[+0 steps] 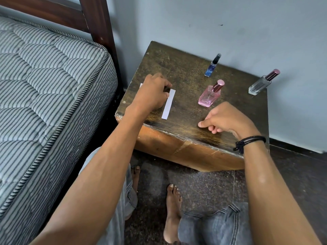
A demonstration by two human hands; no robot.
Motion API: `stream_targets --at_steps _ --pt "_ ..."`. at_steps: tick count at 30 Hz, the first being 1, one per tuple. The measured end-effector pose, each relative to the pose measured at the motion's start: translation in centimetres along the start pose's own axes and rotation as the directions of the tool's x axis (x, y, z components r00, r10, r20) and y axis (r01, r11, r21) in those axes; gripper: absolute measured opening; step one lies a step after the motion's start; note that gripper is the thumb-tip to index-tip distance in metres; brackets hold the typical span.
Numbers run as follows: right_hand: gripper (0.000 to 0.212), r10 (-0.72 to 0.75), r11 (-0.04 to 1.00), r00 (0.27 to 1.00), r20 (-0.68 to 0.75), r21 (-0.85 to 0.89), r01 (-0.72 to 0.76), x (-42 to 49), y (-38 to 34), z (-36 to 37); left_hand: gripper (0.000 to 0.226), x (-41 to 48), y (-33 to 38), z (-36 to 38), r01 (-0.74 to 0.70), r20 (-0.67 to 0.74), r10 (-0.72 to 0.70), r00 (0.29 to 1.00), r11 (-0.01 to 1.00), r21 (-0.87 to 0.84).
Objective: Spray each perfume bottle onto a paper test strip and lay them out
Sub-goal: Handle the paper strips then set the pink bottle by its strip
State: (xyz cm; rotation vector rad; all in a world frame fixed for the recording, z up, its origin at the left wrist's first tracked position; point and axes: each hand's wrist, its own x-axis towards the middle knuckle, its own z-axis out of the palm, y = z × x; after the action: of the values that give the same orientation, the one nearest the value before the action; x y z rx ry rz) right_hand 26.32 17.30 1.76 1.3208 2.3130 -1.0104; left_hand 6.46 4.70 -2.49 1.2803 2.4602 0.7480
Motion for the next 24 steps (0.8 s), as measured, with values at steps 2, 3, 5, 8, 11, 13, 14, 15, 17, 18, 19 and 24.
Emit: stream_targets --at_steps 2,3,5,8,11,13,14,15,17,18,19,24 --pt "0.02 -0.049 0.997 0.999 0.003 -0.051 0.049 0.0 -0.8 0.9 0.04 -0.1 0.0 -0.1 -0.001 0.007 0.001 1.0 1.0 -0.005" --pt "0.019 -0.081 0.995 0.997 -0.006 -0.067 0.081 0.0 -1.3 1.4 0.041 -0.1 0.0 -0.2 0.003 0.01 -0.003 1.0 1.0 -0.007" --pt "0.018 -0.156 0.985 0.987 -0.04 -0.077 0.153 0.0 -2.2 2.5 0.042 0.0 0.0 -0.5 0.016 0.018 -0.016 1.0 1.0 -0.021" --pt "0.021 -0.259 0.964 0.957 -0.132 -0.097 0.248 0.3 -3.0 3.9 0.044 0.1 0.0 -0.8 0.021 0.044 -0.02 0.999 0.999 -0.031" --pt "0.018 -0.307 0.952 0.926 -0.221 -0.091 0.293 0.8 -3.4 4.7 0.044 0.1 -0.1 -0.5 -0.016 0.047 0.017 0.999 1.0 -0.02" --pt "0.015 -0.321 0.947 0.915 -0.247 -0.103 0.304 1.0 -3.7 5.1 0.04 0.0 0.0 -0.1 -0.024 0.029 0.025 0.999 1.0 -0.013" --pt "0.014 -0.324 0.946 0.912 -0.251 -0.107 0.307 1.1 -3.8 5.2 0.038 0.0 0.1 0.0 -0.023 0.018 0.023 1.0 1.0 -0.011" --pt "0.014 -0.327 0.945 0.911 -0.25 -0.111 0.309 1.2 -3.8 5.4 0.036 -0.1 0.2 0.2 -0.021 0.002 0.021 1.0 1.0 -0.009" --pt "0.014 -0.331 0.943 0.913 -0.239 -0.123 0.31 1.3 -3.9 5.6 0.032 -0.2 0.3 0.5 -0.019 -0.032 0.019 0.999 1.0 -0.014" --pt "0.013 -0.331 0.943 0.914 -0.235 -0.124 0.309 1.3 -3.8 5.6 0.03 -0.3 0.4 0.6 -0.016 -0.045 0.015 0.999 1.0 -0.017" --pt "0.013 -0.33 0.943 0.915 -0.232 -0.122 0.309 1.3 -3.8 5.6 0.028 -0.3 0.4 0.7 -0.012 -0.054 0.011 0.999 1.0 -0.019" --pt "0.013 -0.338 0.941 0.914 -0.226 -0.115 0.319 1.2 -3.8 5.5 0.021 -0.3 0.6 0.8 -0.004 -0.086 0.001 0.996 1.0 -0.03"
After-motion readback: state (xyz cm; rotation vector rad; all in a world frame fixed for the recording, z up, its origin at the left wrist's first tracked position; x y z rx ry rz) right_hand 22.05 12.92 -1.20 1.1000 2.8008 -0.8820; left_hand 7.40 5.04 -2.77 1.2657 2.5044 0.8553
